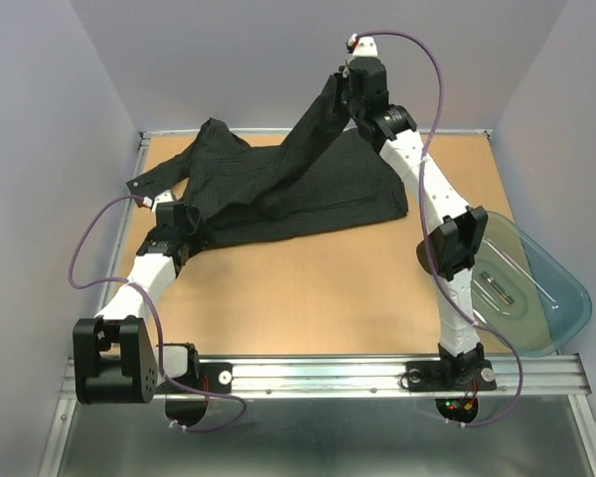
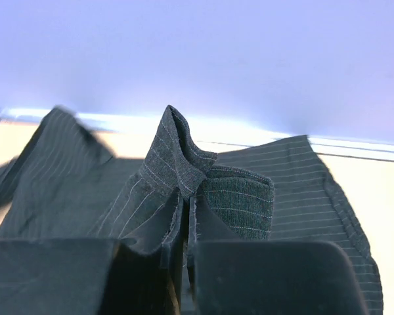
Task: Fold and stack the long sleeve shirts
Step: Fold the shirt
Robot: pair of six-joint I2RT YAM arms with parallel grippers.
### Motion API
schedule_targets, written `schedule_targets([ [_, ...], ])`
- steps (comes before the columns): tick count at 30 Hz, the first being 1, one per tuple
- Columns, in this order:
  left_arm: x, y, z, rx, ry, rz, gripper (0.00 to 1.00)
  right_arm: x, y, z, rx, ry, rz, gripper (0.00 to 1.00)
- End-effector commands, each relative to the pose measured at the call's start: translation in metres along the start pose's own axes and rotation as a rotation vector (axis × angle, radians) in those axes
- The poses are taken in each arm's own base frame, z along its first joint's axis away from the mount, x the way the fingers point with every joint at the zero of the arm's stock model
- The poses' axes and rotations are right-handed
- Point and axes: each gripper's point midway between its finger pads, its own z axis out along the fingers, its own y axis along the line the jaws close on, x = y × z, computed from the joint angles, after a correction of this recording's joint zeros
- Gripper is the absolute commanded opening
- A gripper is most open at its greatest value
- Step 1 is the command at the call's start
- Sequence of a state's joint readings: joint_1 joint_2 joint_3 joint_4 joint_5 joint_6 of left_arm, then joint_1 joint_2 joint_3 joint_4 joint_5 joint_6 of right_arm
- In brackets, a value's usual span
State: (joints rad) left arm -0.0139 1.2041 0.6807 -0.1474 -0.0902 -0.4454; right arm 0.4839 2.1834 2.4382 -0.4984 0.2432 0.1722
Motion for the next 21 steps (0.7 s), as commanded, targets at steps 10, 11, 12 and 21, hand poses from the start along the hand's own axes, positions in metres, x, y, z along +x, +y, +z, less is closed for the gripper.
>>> schedule_targets([
  [10,0.012,-0.013,0.006,0.052,0.066,0.019,0.86,-0.018,-0.044,0.050,0.184,-0.245,0.102,0.16],
  [11,0.011,-0.015,0.005,0.057,0.066,0.019,0.86,-0.016,-0.043,0.053,0.174,-0.246,0.095,0.16],
  [12,0.010,-0.017,0.004,0.063,0.065,0.015,0.86,-0.015,-0.042,0.054,0.165,-0.245,0.089,0.16],
  [21,-0.013,-0.091,-0.010,0.274,0.053,-0.002,0.85,0.000,0.009,0.056,-0.136,-0.213,0.013,0.16],
])
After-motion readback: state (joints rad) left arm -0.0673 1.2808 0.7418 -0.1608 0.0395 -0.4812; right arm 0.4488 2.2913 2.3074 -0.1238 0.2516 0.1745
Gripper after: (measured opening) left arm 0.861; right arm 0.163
